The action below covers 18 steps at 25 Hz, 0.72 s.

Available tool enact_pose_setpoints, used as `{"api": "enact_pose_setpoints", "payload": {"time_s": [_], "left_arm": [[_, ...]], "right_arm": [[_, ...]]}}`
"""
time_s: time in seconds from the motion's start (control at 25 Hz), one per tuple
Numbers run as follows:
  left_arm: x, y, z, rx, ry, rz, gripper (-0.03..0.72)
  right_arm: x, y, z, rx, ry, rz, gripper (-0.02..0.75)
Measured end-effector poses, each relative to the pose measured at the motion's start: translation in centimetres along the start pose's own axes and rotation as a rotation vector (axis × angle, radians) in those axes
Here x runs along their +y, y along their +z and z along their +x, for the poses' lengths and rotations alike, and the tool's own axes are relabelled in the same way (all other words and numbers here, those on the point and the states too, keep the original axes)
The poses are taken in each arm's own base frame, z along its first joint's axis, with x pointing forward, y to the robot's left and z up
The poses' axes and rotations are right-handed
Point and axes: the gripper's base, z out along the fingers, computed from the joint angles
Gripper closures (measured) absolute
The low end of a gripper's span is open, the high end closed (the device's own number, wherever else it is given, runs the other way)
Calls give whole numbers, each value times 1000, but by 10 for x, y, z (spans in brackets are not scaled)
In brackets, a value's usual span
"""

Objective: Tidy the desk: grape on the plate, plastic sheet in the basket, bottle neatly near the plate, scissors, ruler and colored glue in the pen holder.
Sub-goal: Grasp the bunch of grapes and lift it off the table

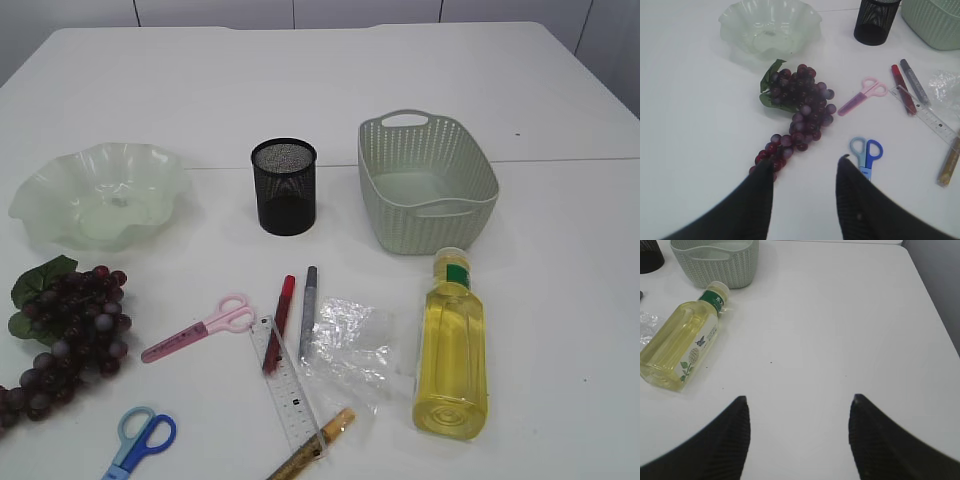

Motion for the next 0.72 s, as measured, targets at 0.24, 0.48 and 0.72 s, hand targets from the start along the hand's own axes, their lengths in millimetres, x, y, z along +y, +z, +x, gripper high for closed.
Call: {"api": "enact_pose_setpoints", "payload": {"time_s": [0.24, 0.48, 0.72], "left_arm": [[0, 0, 0, 0, 0, 0, 381], [0, 0, 0, 0, 0, 0, 381], [0, 0, 0, 0, 0, 0, 381]], "right_arm": [[0, 0, 0, 0, 0, 0, 280], [0, 0, 0, 0, 0, 0, 281], [-1, -3, -1, 32, 45, 6, 281]]}}
